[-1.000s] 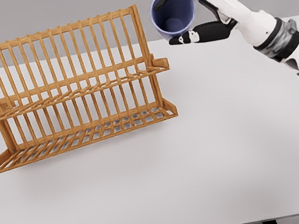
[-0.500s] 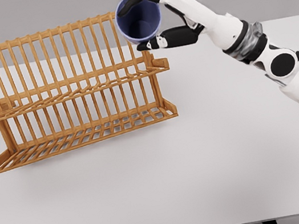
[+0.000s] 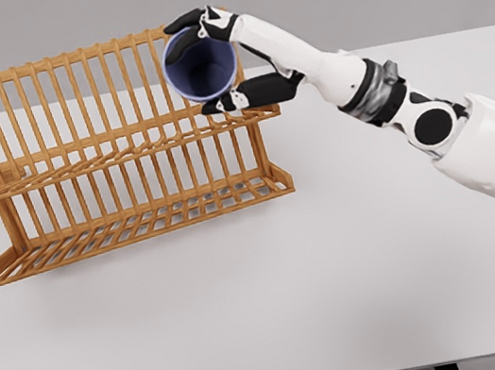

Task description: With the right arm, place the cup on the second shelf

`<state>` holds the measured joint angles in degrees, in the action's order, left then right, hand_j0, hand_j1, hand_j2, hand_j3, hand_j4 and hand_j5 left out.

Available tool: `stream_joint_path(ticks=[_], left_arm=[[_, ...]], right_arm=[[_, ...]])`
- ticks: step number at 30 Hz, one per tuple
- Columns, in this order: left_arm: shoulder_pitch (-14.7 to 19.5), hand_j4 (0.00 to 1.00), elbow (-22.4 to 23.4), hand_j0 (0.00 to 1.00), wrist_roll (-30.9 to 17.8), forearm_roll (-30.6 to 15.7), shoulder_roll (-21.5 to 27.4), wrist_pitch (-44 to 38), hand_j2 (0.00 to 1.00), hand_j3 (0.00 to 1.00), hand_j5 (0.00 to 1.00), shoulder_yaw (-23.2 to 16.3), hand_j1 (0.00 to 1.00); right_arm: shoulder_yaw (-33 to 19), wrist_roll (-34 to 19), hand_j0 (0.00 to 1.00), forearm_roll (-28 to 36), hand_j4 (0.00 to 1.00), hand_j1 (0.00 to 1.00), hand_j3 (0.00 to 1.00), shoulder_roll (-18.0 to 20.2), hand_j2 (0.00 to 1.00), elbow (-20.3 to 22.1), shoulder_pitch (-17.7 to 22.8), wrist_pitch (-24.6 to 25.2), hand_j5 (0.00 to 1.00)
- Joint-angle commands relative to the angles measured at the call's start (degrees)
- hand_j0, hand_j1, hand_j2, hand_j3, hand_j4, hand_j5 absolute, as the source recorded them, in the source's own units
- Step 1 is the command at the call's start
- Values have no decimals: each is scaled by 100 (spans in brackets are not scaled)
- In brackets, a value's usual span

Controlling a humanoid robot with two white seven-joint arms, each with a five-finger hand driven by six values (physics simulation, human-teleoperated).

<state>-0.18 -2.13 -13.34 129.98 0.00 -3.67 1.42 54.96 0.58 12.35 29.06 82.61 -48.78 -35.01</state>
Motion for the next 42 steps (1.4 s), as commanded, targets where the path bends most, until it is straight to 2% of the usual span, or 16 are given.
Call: stream_joint_path(ticks=[1, 6, 15, 16, 20, 21, 28, 35, 40, 42], left_arm=[[0, 100, 2, 100, -2, 2, 0, -2, 100, 100, 100, -1, 100], [0, 100, 2, 100, -2, 2, 0, -2, 100, 100, 100, -1, 100], [0, 100, 2, 100, -2, 2, 0, -2, 100, 100, 100, -1, 100], [0, 100, 2, 100, -2, 2, 0, -2, 100, 100, 100, -1, 100], [0, 100, 2, 100, -2, 2, 0, 7, 100, 100, 100, -1, 100], [0, 100, 2, 100, -2, 2, 0, -2, 100, 100, 100, -1, 100], [0, 100, 2, 100, -2, 2, 0, -2, 100, 100, 100, -1, 100], [0, 100, 2, 100, -2, 2, 0, -2, 100, 100, 100, -1, 100], [0, 100, 2, 100, -2, 2, 0, -2, 100, 100, 100, -1, 100], [0, 100, 2, 100, -2, 2, 0, -2, 100, 100, 100, -1, 100]], right_arm=[[14, 3, 62, -4, 62, 62, 62, -14, 62, -17, 0, 1, 62], [5, -14, 63, -189, 63, 63, 63, -14, 63, -26, 194, 1, 63], [-3, -32, 65, -215, 65, 65, 65, -14, 65, -34, 220, 1, 65], [-3, -41, 70, -224, 70, 70, 70, -14, 70, -26, 220, 1, 70], [-30, -41, 98, -382, 98, 98, 98, -23, 98, -8, 202, 1, 98], [-30, -41, 100, -391, 100, 100, 100, -23, 100, 1, 194, 1, 100], [-30, -49, 100, -408, 100, 100, 100, -23, 100, 62, 167, 1, 100], [-65, -49, 100, -400, 100, 100, 100, 91, 100, 317, 167, 1, 100], [-241, -14, 100, -373, 100, 100, 100, 618, 100, 633, 229, 1, 100], [-249, 21, 100, -338, 100, 100, 100, 943, 100, 800, 308, 1, 100]])
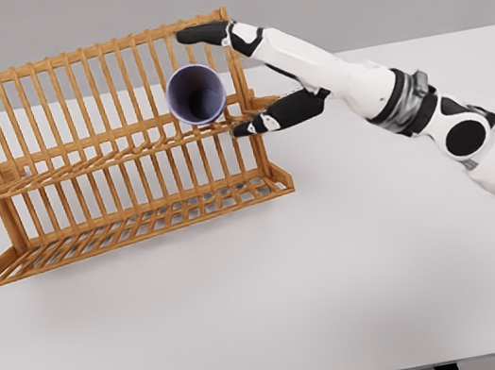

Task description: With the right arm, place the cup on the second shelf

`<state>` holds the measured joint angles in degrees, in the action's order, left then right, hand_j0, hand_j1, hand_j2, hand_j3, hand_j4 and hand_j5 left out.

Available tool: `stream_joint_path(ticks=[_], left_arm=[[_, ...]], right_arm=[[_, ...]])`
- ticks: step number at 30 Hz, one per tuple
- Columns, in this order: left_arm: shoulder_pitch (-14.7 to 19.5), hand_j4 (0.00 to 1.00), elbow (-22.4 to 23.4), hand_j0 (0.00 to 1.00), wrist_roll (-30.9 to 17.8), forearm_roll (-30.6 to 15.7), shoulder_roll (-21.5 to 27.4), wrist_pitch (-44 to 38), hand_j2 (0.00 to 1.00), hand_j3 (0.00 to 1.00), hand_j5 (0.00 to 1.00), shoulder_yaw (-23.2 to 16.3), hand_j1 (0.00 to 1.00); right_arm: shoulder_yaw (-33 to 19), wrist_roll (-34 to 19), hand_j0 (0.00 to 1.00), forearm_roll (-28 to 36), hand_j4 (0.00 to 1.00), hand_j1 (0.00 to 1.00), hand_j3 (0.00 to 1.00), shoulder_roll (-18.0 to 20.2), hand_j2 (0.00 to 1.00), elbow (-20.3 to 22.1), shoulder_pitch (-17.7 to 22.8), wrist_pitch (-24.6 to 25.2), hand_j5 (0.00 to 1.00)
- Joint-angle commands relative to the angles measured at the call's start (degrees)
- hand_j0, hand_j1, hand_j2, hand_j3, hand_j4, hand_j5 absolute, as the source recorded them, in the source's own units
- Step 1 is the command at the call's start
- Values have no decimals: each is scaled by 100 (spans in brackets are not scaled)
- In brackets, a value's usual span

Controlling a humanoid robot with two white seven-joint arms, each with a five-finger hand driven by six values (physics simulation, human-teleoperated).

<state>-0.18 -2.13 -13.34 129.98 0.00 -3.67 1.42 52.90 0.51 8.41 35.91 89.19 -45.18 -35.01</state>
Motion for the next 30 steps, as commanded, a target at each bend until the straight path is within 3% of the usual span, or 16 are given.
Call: stream_joint_path(ticks=[1, 8, 11, 16, 21, 30], left_arm=[[0, 100, 2, 100, -2, 2, 0, -2, 100, 100, 100, -1, 100], [0, 100, 2, 100, -2, 2, 0, -2, 100, 100, 100, -1, 100], [0, 100, 2, 100, -2, 2, 0, -2, 100, 100, 100, -1, 100], [0, 100, 2, 100, -2, 2, 0, -2, 100, 100, 100, -1, 100], [0, 100, 2, 100, -2, 2, 0, -2, 100, 100, 100, -1, 100], [0, 100, 2, 100, -2, 2, 0, -2, 100, 100, 100, -1, 100]], right_arm=[[-61, 28, 100, 64, 100, 100, 100, 381, 100, 204, 9, 1, 100], [-439, 37, 100, 90, 100, 100, 100, 935, 100, 520, 369, 1, 100], [-553, 37, 100, 169, 100, 100, 100, 1348, 100, 573, 641, 1, 100], [-1229, 37, 100, 152, 100, 100, 100, 1902, 100, 696, 1635, 1, 100], [-1432, 37, 100, 152, 100, 100, 100, 2333, 100, 687, 1969, 1, 100], [-1529, 37, 100, 152, 100, 100, 100, 2447, 100, 643, 2162, 1, 100]])
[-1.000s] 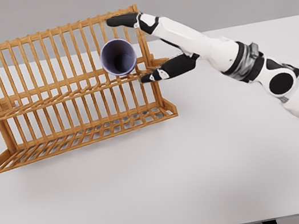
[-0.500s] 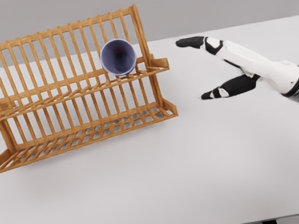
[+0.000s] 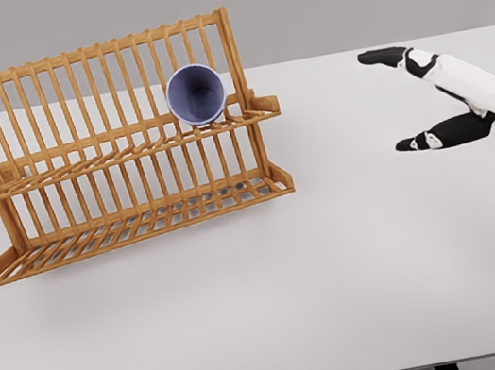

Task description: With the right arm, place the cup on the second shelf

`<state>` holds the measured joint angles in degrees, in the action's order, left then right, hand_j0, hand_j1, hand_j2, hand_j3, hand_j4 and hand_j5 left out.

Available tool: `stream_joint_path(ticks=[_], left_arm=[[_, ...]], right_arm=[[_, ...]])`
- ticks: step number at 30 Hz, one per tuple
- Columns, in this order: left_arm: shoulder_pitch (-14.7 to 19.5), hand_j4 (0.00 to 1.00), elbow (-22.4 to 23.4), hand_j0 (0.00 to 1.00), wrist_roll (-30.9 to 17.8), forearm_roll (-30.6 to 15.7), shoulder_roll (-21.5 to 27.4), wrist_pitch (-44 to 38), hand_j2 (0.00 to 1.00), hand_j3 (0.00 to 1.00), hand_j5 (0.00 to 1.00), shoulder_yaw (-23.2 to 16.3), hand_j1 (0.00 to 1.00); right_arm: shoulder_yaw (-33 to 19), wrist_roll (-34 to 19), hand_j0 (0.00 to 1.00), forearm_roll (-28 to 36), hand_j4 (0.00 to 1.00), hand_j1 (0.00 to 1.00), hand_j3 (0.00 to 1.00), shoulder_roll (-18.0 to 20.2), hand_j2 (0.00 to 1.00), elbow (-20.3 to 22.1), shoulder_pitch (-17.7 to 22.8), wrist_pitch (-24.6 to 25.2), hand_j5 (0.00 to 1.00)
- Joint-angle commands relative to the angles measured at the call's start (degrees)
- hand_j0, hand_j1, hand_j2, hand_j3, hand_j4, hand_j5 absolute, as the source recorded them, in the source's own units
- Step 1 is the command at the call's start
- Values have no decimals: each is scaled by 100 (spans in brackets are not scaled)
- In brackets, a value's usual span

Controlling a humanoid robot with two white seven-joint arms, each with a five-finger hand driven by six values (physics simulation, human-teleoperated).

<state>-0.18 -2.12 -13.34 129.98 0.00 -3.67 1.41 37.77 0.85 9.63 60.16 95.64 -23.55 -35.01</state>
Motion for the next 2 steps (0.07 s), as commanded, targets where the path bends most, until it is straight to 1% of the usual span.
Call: stream_joint_path(ticks=[1, 2], left_arm=[[0, 100, 1, 100, -2, 2, 0, -2, 100, 100, 100, -1, 100], [0, 100, 1, 100, -2, 2, 0, -2, 100, 100, 100, -1, 100]], right_arm=[[-15, 3, 100, 30, 100, 100, 100, 22, 100, -1, 0, 1, 100], [-16, 3, 100, 30, 100, 100, 100, 22, 100, -1, 0, 1, 100]])
